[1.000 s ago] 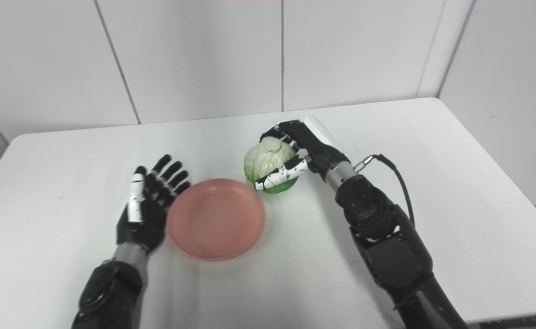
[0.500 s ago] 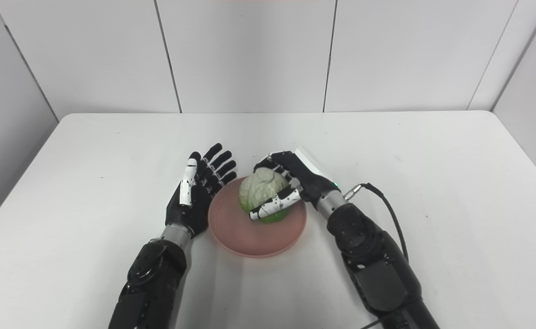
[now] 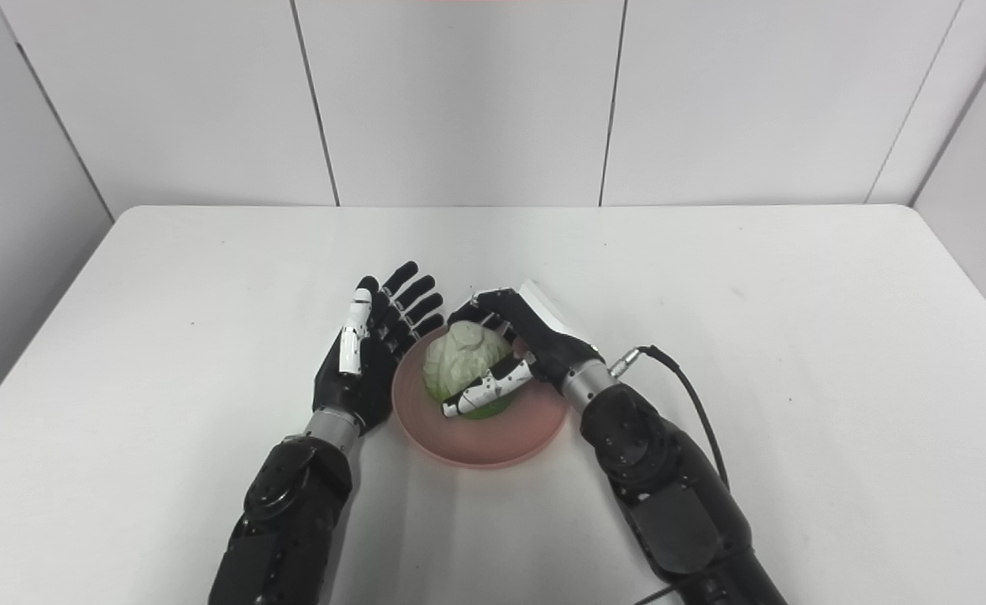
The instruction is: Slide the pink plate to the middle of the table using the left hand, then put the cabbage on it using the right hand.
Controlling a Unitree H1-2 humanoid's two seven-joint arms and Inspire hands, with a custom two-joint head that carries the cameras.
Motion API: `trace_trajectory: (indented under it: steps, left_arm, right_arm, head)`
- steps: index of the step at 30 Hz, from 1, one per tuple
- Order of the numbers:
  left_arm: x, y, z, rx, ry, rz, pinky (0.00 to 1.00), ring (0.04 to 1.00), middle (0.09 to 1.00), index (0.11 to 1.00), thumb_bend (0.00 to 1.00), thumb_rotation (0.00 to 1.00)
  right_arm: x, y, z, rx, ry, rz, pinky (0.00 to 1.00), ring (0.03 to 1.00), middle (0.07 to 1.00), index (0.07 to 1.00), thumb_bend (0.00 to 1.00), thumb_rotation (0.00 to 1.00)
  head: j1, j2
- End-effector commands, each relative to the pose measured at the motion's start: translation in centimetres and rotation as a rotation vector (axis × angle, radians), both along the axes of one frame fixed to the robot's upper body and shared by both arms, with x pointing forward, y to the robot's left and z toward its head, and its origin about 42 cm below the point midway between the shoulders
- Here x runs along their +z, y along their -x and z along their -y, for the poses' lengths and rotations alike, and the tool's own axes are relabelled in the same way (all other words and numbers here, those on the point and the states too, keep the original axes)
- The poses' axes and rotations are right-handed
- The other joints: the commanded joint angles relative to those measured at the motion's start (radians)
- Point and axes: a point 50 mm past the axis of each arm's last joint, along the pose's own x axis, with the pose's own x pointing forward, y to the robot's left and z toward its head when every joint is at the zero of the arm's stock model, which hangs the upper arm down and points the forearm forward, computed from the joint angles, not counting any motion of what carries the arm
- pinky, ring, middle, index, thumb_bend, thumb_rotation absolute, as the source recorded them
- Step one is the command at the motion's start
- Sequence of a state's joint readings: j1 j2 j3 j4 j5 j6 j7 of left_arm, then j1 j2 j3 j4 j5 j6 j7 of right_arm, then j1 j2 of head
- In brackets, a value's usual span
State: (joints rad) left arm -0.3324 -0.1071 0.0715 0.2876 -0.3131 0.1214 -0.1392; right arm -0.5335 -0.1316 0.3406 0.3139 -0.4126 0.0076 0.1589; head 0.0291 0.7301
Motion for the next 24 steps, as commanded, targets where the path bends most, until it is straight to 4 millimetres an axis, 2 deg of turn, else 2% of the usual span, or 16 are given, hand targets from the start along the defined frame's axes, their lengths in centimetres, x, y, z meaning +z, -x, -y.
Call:
trace_trajectory:
  steps: [1,4,7,13,17,19,20,21,22,24]
  left_arm:
    - [-1.9,0.8,-0.1,-0.001,-0.022,-0.093,0.86,0.866,0.868,0.853,0.37,1.00]
    - [-1.9,0.8,-0.2,0.002,-0.025,-0.092,0.86,0.868,0.868,0.856,0.38,1.00]
    - [-1.9,0.8,-0.3,0.002,-0.023,-0.089,0.87,0.868,0.869,0.856,0.37,1.00]
    - [-1.7,0.8,-0.4,0.005,-0.018,-0.095,0.87,0.868,0.867,0.858,0.38,1.00]
    - [-1.6,0.8,-0.5,0.007,-0.024,-0.095,0.86,0.863,0.861,0.854,0.38,1.00]
    - [-1.6,0.8,-0.5,0.008,-0.032,-0.094,0.86,0.861,0.860,0.853,0.38,1.00]
    - [-1.6,0.8,-0.5,0.007,-0.039,-0.093,0.85,0.858,0.861,0.854,0.38,1.00]
    - [-1.6,0.8,-0.6,0.007,-0.047,-0.091,0.85,0.855,0.860,0.855,0.38,1.00]
    - [-1.5,0.8,-0.6,0.007,-0.054,-0.090,0.84,0.852,0.860,0.858,0.38,1.00]
    - [-1.5,0.8,-0.7,0.007,-0.057,-0.090,0.84,0.851,0.860,0.859,0.38,1.00]
  right_arm:
    - [1.9,-0.8,-0.7,0.039,0.017,0.105,0.35,0.396,0.450,0.521,0.53,0.00]
    - [1.5,-0.7,-0.6,0.056,0.044,0.132,0.31,0.365,0.438,0.525,0.52,0.00]
    - [1.2,-0.6,-0.6,0.069,0.046,0.137,0.32,0.367,0.429,0.528,0.52,0.00]
    - [1.5,-0.4,-0.5,0.085,0.055,0.155,0.43,0.413,0.482,0.533,0.52,0.00]
    - [2.2,-0.1,-0.4,0.098,0.082,0.163,0.47,0.427,0.494,0.526,0.52,0.00]
    - [2.7,0.2,-0.3,0.112,0.123,0.167,0.54,0.571,0.609,0.501,0.52,0.11]
    - [3.1,0.4,-0.2,0.121,0.156,0.162,0.60,0.645,0.679,0.636,0.72,0.17]
    - [3.5,0.5,-0.1,0.129,0.178,0.152,0.64,0.703,0.735,0.710,0.79,0.23]
    - [3.8,0.7,0.0,0.136,0.197,0.145,0.69,0.773,0.803,0.790,0.87,0.31]
    - [4.6,1.1,0.3,0.147,0.220,0.129,0.72,0.803,0.831,0.822,0.90,0.34]
  head:
    - [-0.004,0.002]
    - [-0.009,0.005]
    - [-0.015,0.008]
    - [-0.027,0.011]
    - [-0.034,0.013]
    - [-0.037,0.014]
    - [-0.038,0.014]
    - [-0.040,0.014]
    - [-0.041,0.015]
    - [-0.046,0.016]
